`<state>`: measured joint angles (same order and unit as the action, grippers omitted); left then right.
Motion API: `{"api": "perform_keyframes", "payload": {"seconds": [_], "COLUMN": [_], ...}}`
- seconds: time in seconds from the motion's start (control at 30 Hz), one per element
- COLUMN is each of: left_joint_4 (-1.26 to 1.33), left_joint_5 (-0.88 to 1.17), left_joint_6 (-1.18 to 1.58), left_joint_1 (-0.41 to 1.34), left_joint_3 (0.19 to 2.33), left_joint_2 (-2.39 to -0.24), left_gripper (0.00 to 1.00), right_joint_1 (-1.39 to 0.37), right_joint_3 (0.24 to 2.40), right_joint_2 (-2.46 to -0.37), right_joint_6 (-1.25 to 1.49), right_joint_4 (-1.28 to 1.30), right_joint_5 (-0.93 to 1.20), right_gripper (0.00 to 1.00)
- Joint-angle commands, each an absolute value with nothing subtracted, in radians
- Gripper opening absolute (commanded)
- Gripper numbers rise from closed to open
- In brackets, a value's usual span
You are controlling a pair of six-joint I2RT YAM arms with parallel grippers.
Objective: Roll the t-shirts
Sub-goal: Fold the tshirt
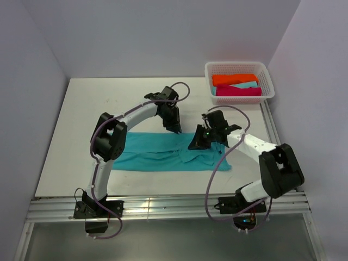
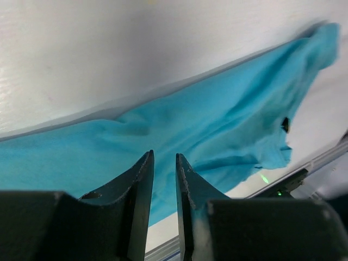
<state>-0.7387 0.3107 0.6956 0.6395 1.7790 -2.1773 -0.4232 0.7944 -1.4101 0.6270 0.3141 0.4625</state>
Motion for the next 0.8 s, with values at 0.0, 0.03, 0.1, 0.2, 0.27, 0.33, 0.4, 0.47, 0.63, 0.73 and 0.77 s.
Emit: {"api": "perform_keyframes", "payload": {"seconds": [0.0, 0.03, 0.1, 0.2, 0.27, 0.33, 0.4, 0.47, 0.63, 0.73, 0.77], "left_joint_4": [-0.753, -0.75, -0.744, -0.719, -0.683, -0.648, -0.598, -0.563, -0.529, -0.575, -0.581], "left_joint_5": [0.35, 0.366, 0.391, 0.44, 0.492, 0.528, 0.57, 0.592, 0.624, 0.597, 0.588], "left_joint_6": [0.692, 0.693, 0.699, 0.712, 0.733, 0.75, 0.767, 0.776, 0.795, 0.772, 0.759], "left_joint_1": [0.649, 0.65, 0.655, 0.67, 0.675, 0.681, 0.692, 0.698, 0.712, 0.716, 0.718], "left_joint_3": [1.859, 1.873, 1.885, 1.893, 1.869, 1.824, 1.798, 1.77, 1.733, 1.756, 1.762], "left_joint_2": [-2.194, -2.198, -2.215, -2.238, -2.246, -2.246, -2.244, -2.244, -2.261, -2.287, -2.296], "left_gripper": [0.28, 0.28, 0.28, 0.28, 0.28, 0.27, 0.26, 0.25, 0.24, 0.24, 0.24], "right_joint_1": [-0.335, -0.325, -0.304, -0.273, -0.261, -0.255, -0.253, -0.25, -0.241, -0.241, -0.241], "right_joint_3": [0.752, 0.747, 0.738, 0.703, 0.684, 0.666, 0.643, 0.597, 0.542, 0.528, 0.52], "right_joint_2": [-1.472, -1.488, -1.526, -1.557, -1.574, -1.586, -1.594, -1.589, -1.629, -1.643, -1.637], "right_joint_6": [0.644, 0.638, 0.634, 0.656, 0.663, 0.666, 0.672, 0.681, 0.686, 0.686, 0.689], "right_joint_4": [0.131, 0.117, 0.066, 0.003, -0.041, -0.063, -0.107, -0.146, -0.25, -0.255, -0.255], "right_joint_5": [0.635, 0.673, 0.696, 0.735, 0.739, 0.745, 0.755, 0.753, 0.753, 0.746, 0.749], "right_gripper": [0.1, 0.08, 0.06, 0.03, 0.01, 0.0, 0.0, 0.0, 0.0, 0.0, 0.0]}}
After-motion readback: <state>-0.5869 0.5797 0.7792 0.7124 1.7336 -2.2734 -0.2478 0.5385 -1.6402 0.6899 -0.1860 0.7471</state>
